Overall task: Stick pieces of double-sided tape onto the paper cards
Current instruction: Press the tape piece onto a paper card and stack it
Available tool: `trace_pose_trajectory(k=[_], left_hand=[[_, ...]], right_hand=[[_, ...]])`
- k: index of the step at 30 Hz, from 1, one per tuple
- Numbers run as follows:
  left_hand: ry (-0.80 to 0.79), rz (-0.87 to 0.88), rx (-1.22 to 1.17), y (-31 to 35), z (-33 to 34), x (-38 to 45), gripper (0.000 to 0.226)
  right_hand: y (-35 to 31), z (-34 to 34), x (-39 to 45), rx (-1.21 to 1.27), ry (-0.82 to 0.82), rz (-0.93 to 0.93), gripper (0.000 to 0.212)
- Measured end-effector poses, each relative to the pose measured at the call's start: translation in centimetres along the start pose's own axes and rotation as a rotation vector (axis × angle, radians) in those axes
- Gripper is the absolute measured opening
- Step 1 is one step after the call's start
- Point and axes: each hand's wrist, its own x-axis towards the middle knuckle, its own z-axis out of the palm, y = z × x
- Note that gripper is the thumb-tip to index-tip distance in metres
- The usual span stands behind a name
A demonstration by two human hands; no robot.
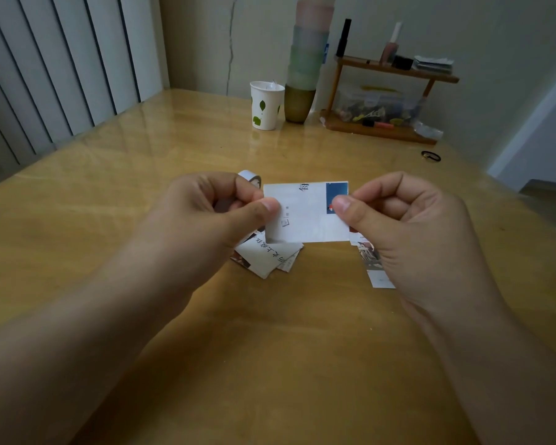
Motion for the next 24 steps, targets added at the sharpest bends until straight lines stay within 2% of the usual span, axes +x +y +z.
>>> trace_pose_trajectory(k=[5,24], left_hand=[[0.001,0.001,-0.007,0.05,0.02,0.03,0.027],[-0.002,0.018,0.048,-0.59,0.01,0.17,0.021]], right_hand=[[-0.01,-0.12,0.02,0.002,0.002,-0.016,0.016],[0.07,-0.22,-0.17,-0.141,0.0,-0.12,0.02]])
